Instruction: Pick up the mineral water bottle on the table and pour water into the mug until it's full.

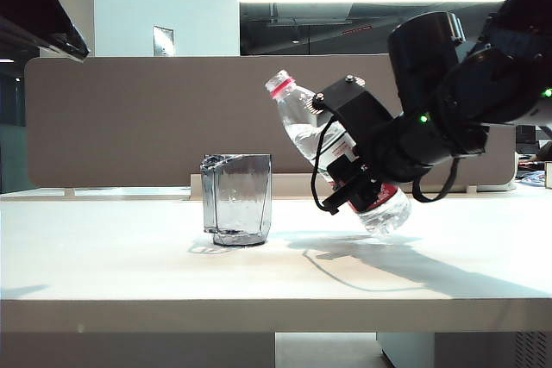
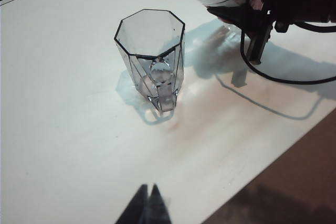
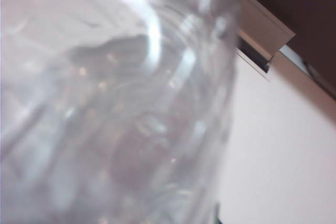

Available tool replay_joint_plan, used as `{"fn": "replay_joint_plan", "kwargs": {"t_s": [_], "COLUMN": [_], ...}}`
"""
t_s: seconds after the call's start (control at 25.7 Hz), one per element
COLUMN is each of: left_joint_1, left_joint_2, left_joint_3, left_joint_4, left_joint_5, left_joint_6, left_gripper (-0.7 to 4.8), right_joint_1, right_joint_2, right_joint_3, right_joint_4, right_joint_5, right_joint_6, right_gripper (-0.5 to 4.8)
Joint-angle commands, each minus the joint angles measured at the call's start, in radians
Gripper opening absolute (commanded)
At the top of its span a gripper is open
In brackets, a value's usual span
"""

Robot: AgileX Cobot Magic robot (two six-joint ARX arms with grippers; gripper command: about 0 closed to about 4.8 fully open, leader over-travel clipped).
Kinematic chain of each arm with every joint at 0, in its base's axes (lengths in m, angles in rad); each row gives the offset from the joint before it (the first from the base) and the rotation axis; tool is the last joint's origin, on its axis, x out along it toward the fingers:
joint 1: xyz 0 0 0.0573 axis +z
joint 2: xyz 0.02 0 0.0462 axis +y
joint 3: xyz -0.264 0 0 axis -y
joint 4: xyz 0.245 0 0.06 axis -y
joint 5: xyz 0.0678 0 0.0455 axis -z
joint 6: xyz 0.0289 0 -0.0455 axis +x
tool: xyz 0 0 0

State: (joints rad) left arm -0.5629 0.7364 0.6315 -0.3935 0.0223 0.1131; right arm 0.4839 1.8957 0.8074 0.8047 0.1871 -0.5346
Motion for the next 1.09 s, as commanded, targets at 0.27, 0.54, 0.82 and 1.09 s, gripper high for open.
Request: {"fn": "replay_joint_plan", "kwargs": {"t_s": [0.27, 0.54, 0.82, 1.09], "left_joint_1": [0.001, 0.002, 0.001, 0.001], "left_joint_2": [-0.002, -0.002, -0.002, -0.002], "left_joint_3": [0.002, 0.002, 0.002, 0.002], "left_joint_4": [0.01, 0.01, 0.01, 0.01], "left_joint_5": [0.0, 0.0, 0.0, 0.0], "left_joint_6": [0.0, 0.0, 0.0, 0.0], "left_gripper": [-0.02, -0.02, -0.02, -0.03], "right_joint_1": [0.001, 0.001, 0.001, 0.001], "right_joint_2": [-0.018, -0.018, -0.018, -0.018], "right_joint_3": [0.032, 0.032, 0.033, 0.033], "right_joint_4": [0.051, 0.064, 0.114, 0.192], "right_joint_5": [0.163, 0.178, 0.229, 0.242], "right_joint_6": [-0.337, -0.522, -0.642, -0.807], "right_gripper": [1.93, 2.08, 2.11, 2.11]}}
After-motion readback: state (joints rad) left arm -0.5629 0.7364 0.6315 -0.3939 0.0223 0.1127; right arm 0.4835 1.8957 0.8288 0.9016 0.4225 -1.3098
